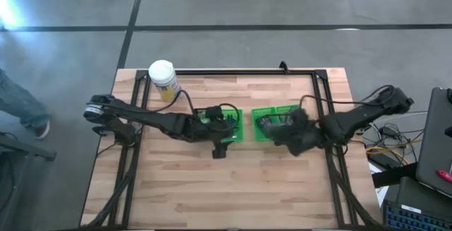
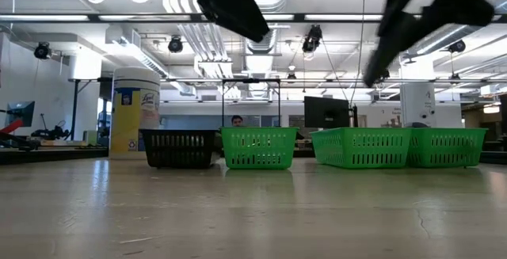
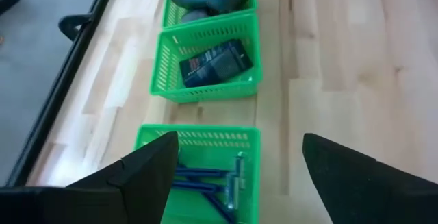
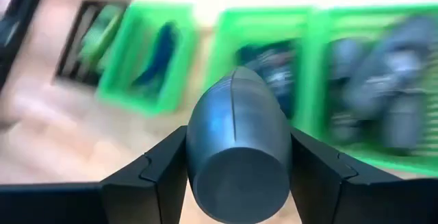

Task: Pick & Place Travel size toiletries
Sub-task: Put the black deodorant into the right green bin

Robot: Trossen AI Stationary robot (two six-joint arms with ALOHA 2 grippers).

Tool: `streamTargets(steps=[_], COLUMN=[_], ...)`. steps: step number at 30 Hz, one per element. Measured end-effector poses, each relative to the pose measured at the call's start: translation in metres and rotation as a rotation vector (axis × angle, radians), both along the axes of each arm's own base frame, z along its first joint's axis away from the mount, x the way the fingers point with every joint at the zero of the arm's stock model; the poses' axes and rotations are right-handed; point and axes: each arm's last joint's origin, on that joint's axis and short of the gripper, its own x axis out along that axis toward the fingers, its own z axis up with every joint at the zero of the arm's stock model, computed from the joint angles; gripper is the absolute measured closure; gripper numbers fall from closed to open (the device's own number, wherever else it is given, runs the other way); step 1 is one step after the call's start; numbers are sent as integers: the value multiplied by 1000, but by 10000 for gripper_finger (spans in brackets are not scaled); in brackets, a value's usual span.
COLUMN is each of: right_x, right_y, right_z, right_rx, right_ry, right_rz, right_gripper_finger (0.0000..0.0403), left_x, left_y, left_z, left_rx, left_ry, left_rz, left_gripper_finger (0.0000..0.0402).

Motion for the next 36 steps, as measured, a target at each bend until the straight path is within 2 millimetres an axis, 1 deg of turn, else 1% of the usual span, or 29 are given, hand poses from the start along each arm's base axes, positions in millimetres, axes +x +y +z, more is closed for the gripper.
streamTargets(steps=[3, 5, 6, 10, 12, 15, 17, 20, 23, 25, 29, 32, 36], right_x=[-25, -35, -38, -39, -39, -37, -37, -36, -32, -28, -28, -28, -27], right_y=[4, 6, 6, -2, -8, -15, -18, -19, -17, -16, -15, -14, -13], right_z=[0, -8, -14, -46, -57, -64, -70, -79, -89, -92, -95, -93, -86], right_rx=[-66, -89, -89, -106, -150, -211, -223, -195, -156, -127, -107, -103, -97], right_ry=[3, -5, -6, 6, 1, 7, 54, 116, 101, 62, 74, 103, 148], right_rz=[-123, -192, -226, -316, -347, -373, -366, -352, -318, -305, -299, -280, -235], right_gripper_finger=[209, 209, 209, 204, 205, 209, 208, 201, 201, 204, 200, 178, 137], left_x=[-4, -5, -5, -6, -6, -6, -6, -7, -7, -7, -7, -8, -9], left_y=[-1, 0, 0, 1, 0, 1, 1, 1, 1, 2, 2, 2, 3], left_z=[5, 6, 6, 6, 6, 6, 5, 4, 4, 3, 3, 2, 1], left_rx=[-32, -36, -34, -33, -33, -30, -28, -26, -25, -21, -18, -16, -12], left_ry=[-21, -23, -24, -23, -23, -19, -11, 2, 6, 10, 12, 24, 45], left_rz=[20, 25, 29, 32, 32, 30, 31, 32, 33, 31, 31, 31, 32], left_gripper_finger=[86, 87, 87, 87, 87, 87, 87, 87, 87, 87, 87, 87, 87])
